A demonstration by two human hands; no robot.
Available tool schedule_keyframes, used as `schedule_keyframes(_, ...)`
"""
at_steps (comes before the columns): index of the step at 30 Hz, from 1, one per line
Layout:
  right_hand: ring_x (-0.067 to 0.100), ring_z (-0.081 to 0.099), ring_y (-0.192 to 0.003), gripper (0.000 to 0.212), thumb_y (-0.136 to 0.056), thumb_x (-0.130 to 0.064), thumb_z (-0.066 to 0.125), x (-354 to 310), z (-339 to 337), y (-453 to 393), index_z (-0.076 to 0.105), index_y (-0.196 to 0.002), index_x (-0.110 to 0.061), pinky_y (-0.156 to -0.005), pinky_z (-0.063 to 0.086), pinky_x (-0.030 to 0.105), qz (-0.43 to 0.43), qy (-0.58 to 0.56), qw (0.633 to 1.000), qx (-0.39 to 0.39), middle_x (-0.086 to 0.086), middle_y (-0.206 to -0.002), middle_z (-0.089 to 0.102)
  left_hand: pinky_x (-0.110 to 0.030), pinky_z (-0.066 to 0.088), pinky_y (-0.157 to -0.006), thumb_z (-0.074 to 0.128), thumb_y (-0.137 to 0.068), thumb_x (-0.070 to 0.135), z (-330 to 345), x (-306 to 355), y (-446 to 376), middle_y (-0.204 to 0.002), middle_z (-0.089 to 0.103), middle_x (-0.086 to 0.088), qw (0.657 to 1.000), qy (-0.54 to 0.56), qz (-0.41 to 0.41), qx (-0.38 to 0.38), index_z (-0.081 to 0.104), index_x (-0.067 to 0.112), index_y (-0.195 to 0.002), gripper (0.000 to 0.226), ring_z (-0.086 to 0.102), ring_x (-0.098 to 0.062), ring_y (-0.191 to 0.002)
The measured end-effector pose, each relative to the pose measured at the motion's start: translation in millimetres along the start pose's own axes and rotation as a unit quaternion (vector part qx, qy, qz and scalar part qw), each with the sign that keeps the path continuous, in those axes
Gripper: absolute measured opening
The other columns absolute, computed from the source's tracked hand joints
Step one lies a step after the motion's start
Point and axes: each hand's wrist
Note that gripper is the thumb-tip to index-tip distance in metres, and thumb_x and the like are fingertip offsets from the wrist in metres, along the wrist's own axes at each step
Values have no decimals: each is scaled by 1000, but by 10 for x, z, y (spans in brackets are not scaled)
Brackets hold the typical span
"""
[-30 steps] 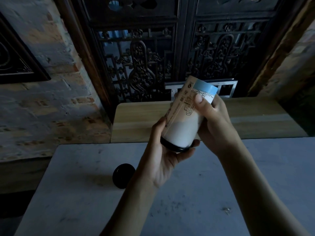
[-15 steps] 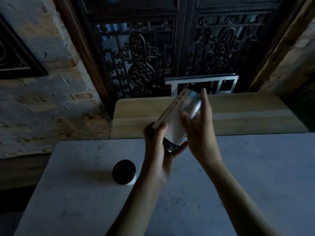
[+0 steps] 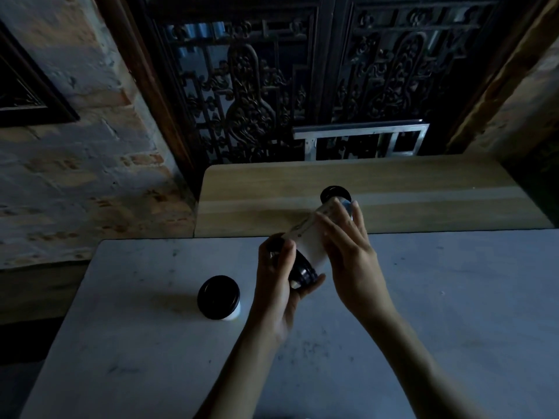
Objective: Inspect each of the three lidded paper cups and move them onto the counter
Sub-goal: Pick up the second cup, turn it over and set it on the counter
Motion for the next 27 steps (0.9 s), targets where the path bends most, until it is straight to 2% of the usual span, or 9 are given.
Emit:
schedule_keyframes(5,17,19,-160,39,-108,-8,50,141,171,136,60,-144,-17,-121,30,25,57,-69,995,-42,6,-164,43,-41,65,-77,74,-77,45,-133,-125,-38,-140,61,-12,999,-17,-14,40,55,21,-137,68,64,-31,-125)
schedule_keyframes(7,12,25,-158,44,-108,-37,44,154,222,193,57,-147,-20,-125,31,33,122,-125,982,-70,-1,-163,45,-42,64,-80,76,-81,48,-186,-175,-66,-140,64,-14,999,-12,-26,44,58,17,-137,66,67,-32,-126)
schedule_keyframes(10,6,33,-152,75,-96,-73,35,173,267,269,54,-150,-24,-123,32,32,175,-190,962,-90,-17,-154,44,-47,63,-87,72,-88,44,-282,-239,-119,-137,69,-17,998,-7,-47,45,62,14,-137,58,70,-32,-124)
schedule_keyframes(12,7,45,-144,64,-99,-67,39,254,317,306,56,-147,-27,-117,40,31,202,-219,950,-97,-14,-150,52,-49,63,-91,66,-96,41,-356,-300,-153,-137,70,-19,997,6,-65,40,62,12,-138,50,69,-33,-125)
schedule_keyframes(15,4,65,-124,41,-102,-58,40,376,383,371,61,-128,-34,-103,55,31,255,-301,915,-89,-6,-134,69,-49,63,-92,51,-107,27,-487,-416,-204,-139,69,-13,995,15,-76,59,62,13,-137,35,66,-33,-129)
schedule_keyframes(18,10,65,-125,37,-109,-49,39,502,460,448,64,-125,-27,-90,60,24,308,-372,871,-85,-2,-126,71,-53,58,-102,50,-109,19,-586,-547,-284,-136,69,-4,993,-35,-80,78,67,17,-130,26,64,-28,-130)
schedule_keyframes(20,17,66,-127,40,-104,-47,42,600,538,505,67,-125,-25,-90,60,28,339,-396,849,-86,0,-126,74,-51,58,-103,54,-108,21,-640,-619,-317,-131,71,0,990,-73,-86,86,69,20,-123,21,64,-22,-129)
schedule_keyframes(25,26,68,-126,35,-109,-37,42,810,746,620,71,-121,-22,-95,57,36,416,-415,805,-80,3,-123,77,-52,57,-104,65,-102,18,-835,-777,-403,-132,72,-7,983,-118,-95,107,74,20,-114,15,64,-21,-130)
schedule_keyframes(27,27,69,-124,34,-111,-33,41,848,809,660,72,-120,-20,-90,59,31,432,-416,795,-86,5,-122,77,-51,58,-102,65,-102,16,-890,-833,-426,-130,72,-7,979,-123,-106,119,74,19,-111,13,64,-21,-130)
Point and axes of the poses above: each hand's wrist, its own y-axis away from the middle knuckle, its own z-axis out of the palm, x = y × z
